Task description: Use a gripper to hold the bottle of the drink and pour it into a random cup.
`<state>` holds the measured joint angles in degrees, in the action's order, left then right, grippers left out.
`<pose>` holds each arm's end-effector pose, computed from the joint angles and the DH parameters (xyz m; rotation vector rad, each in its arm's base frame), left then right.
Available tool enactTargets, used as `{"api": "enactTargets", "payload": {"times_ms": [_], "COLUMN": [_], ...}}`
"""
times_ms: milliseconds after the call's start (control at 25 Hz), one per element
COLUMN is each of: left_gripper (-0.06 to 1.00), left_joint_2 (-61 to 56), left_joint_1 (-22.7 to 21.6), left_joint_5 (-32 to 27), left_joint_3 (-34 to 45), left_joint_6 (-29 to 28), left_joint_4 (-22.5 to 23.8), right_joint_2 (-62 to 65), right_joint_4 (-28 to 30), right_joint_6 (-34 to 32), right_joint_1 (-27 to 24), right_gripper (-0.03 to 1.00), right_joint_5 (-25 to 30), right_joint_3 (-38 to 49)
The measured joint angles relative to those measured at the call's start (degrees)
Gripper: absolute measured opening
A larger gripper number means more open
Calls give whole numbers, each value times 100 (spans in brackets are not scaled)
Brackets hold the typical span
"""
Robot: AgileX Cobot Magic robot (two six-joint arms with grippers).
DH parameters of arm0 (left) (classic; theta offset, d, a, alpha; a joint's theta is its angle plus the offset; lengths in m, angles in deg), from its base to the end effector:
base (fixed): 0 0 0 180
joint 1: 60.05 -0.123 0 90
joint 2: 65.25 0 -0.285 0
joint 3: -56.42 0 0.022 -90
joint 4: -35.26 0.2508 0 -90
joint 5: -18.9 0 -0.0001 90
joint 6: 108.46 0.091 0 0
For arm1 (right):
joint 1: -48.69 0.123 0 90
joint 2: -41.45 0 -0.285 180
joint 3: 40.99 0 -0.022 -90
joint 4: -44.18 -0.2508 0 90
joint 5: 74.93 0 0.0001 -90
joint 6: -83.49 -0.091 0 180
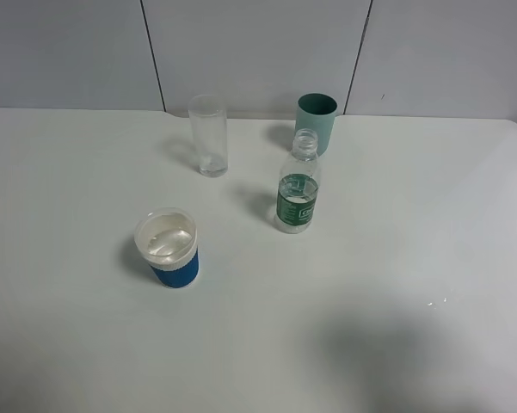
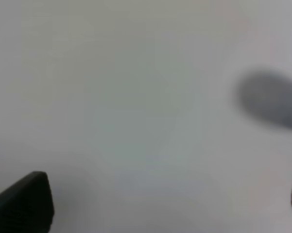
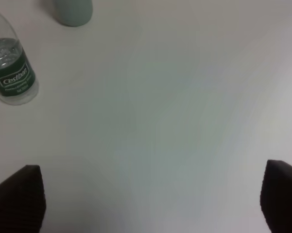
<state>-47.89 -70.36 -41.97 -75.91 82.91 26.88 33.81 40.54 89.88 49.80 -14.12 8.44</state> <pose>0.0211 -0.0079 0.2812 0.0137 2.1871 0.0335 -0.0037 0.0050 0.2732 -0.1369 2.0512 0.0191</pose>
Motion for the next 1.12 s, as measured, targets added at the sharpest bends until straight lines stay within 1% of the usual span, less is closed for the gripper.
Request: {"api": "enactTargets", "payload": {"times_ms": [280, 440, 600, 680, 1120], "left_gripper": [99, 99, 99, 99, 99], "left_joint_2": [0, 0, 0, 0, 0], "left_joint_1": [0, 0, 0, 0, 0], "left_joint_5": [0, 0, 0, 0, 0], "left_joint_3": [0, 0, 0, 0, 0], "left_joint_6": [0, 0, 0, 0, 0], "left_joint_4": [0, 0, 0, 0, 0], "right_joint_2": [0, 0, 0, 0, 0], "right_joint_4": [108, 161, -141, -252, -284], "right_joint_6": [-119, -368, -836, -924, -957], "right_joint_1": [46, 46, 46, 46, 93], "right_gripper": [87, 87, 87, 87, 87], "right_joint_5": [-11, -17, -37, -55, -60], "right_joint_3": [13, 13, 13, 13, 13]}}
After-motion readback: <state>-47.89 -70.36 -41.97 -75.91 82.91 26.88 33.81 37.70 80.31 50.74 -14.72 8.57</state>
